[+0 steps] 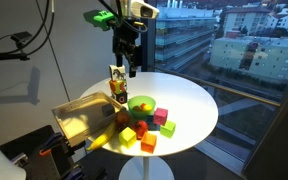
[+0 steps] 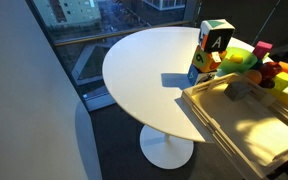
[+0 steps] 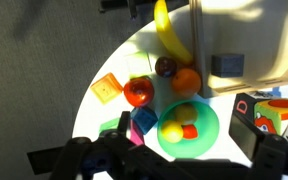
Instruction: Put the pink block in the crate
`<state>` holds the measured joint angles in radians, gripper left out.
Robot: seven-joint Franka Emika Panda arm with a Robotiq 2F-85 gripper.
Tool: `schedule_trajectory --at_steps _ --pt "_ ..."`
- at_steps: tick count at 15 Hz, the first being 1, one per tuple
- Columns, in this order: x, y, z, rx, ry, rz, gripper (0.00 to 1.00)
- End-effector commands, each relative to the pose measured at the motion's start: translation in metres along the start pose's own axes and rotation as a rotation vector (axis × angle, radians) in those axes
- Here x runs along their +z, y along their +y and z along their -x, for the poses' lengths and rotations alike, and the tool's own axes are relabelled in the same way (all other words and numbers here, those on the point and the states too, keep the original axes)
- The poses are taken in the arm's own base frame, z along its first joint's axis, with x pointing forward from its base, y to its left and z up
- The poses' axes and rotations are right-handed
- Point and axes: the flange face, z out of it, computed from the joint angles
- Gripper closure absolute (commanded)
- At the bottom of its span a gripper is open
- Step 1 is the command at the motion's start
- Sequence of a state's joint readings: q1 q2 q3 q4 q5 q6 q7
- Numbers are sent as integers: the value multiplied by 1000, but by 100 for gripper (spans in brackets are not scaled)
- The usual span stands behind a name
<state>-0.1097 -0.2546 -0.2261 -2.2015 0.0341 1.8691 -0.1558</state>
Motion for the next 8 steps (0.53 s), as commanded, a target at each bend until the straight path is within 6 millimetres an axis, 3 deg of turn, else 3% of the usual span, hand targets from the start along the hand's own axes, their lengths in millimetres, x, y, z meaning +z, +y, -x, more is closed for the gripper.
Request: schedule_trajectory --at_steps 1,8 --pt "6 1 -19 2 75 55 0" --pt "33 0 -65 -51 153 170 0"
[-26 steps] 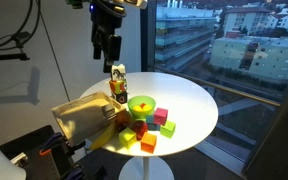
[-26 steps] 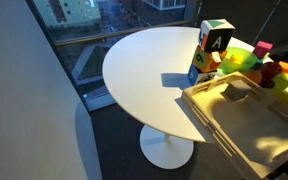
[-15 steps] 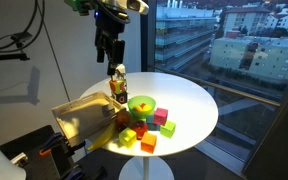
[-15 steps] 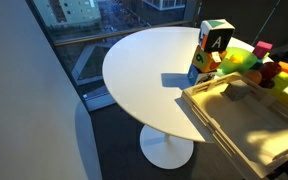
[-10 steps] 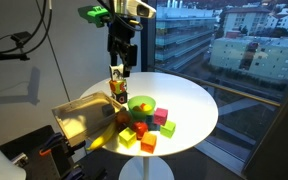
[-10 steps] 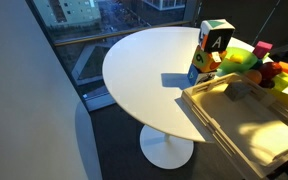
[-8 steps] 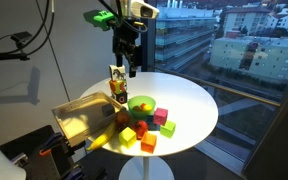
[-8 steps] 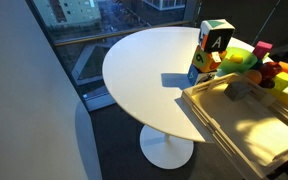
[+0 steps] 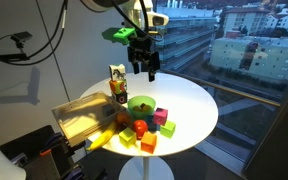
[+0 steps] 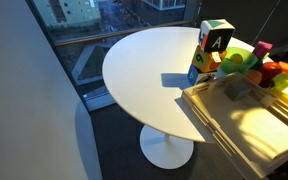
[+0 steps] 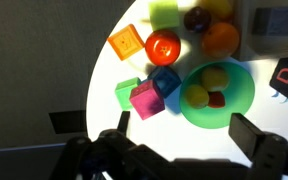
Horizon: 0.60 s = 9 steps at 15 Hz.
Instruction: Put the pink block in the crate
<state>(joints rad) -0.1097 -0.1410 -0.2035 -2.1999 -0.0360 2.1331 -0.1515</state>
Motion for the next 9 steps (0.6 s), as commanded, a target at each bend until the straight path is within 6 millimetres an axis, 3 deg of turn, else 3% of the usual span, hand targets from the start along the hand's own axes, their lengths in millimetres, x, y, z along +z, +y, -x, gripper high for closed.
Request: schedule_trajectory --at_steps 1,9 --pt "15 0 -23 -31 14 72 0" --pt "64 2 -61 -178 -46 173 0"
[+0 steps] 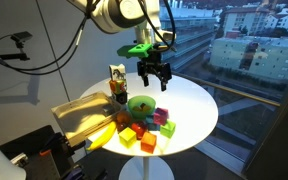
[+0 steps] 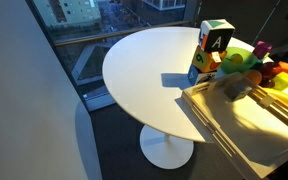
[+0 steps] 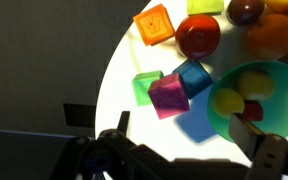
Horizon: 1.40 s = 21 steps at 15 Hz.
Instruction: Put the pink block in the crate
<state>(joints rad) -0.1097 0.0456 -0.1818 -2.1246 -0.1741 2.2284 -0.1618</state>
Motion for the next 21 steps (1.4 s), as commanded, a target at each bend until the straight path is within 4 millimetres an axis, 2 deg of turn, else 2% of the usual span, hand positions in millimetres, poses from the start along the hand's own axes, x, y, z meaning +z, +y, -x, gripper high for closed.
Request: schedule_trajectory --at_steps 1,6,10,14,21 --pt "14 9 -24 -74 -16 37 0" --pt "36 15 -41 -155 -34 19 0" --pt "54 19 -47 -213 -44 -11 0" --pt "70 13 -48 -250 -48 -63 0" --pt "84 1 -52 -268 -7 -106 0"
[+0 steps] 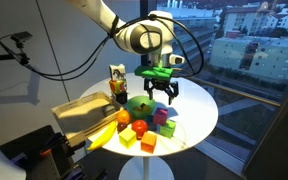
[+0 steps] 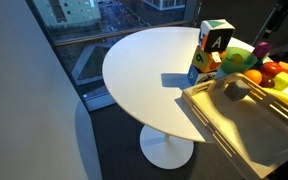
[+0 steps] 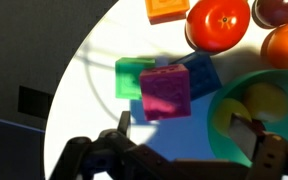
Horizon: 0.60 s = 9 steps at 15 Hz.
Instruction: Put the pink block in the crate
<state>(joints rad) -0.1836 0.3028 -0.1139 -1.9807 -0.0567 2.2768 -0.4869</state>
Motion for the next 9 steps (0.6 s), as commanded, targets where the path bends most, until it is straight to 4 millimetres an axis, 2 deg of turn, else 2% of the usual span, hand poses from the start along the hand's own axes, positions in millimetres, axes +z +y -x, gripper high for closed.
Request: schedule_trajectory --at_steps 1,9 --pt "0 4 -5 11 35 -2 0" --pt "4 3 -7 13 28 10 0"
